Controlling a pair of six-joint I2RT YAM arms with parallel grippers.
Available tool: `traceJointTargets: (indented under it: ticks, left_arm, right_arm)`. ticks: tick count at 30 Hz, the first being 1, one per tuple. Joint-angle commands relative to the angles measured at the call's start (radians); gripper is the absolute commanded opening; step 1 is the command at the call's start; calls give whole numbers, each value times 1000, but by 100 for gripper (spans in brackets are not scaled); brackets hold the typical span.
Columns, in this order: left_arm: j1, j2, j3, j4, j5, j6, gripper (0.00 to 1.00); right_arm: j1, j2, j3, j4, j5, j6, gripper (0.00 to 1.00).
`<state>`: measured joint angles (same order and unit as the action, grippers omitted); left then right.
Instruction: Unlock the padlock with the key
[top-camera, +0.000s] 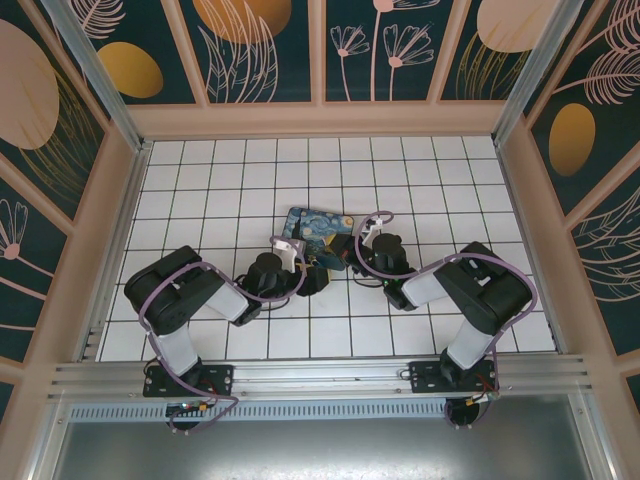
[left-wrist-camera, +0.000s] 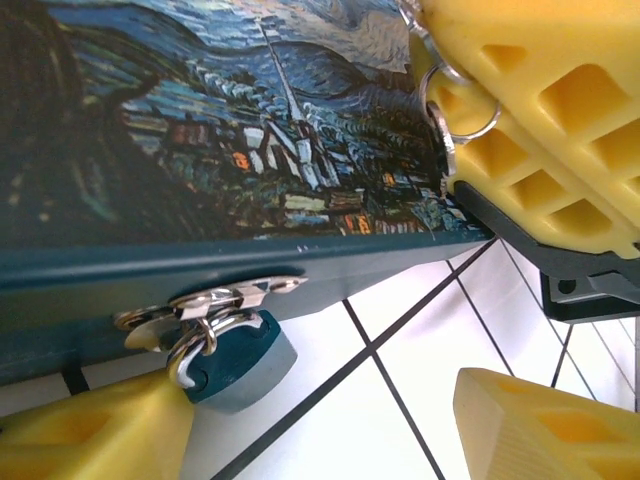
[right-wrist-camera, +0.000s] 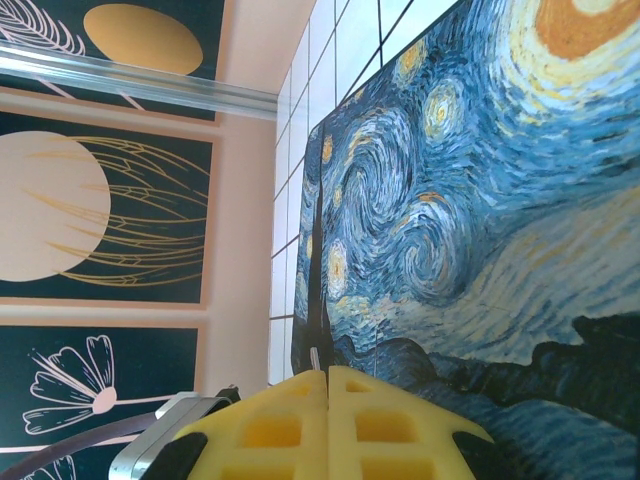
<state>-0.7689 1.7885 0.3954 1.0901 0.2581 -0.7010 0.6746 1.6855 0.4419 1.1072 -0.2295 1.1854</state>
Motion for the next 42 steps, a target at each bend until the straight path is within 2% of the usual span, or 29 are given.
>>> traceJointTargets:
  ticks: [1,6,16,22,29,42]
  left_arm:
    - [-8,-33,-25,100,36,-41,69]
    - [-8,-46,-12,80,35,-44,69]
    - [-7,23,35,-62,-91,-9,72]
    - [-9,54,25,4,-35,-11,71]
    - [-8,-2,-5,74,22,-46,60]
    - [-8,19,-7,90,-37,-97,57]
  right_arm:
    - [-7,5,-23,-27,-5,1,0]
    - [-8,5,-22,-35,-4,2,0]
    - [-6,2,-17,-42,-2,7,0]
    - [-6,3,-15,-48,-2,6,0]
    - [-7,2,-12,-50,-2,6,0]
    - [-4,2,-11,-58,1,3,0]
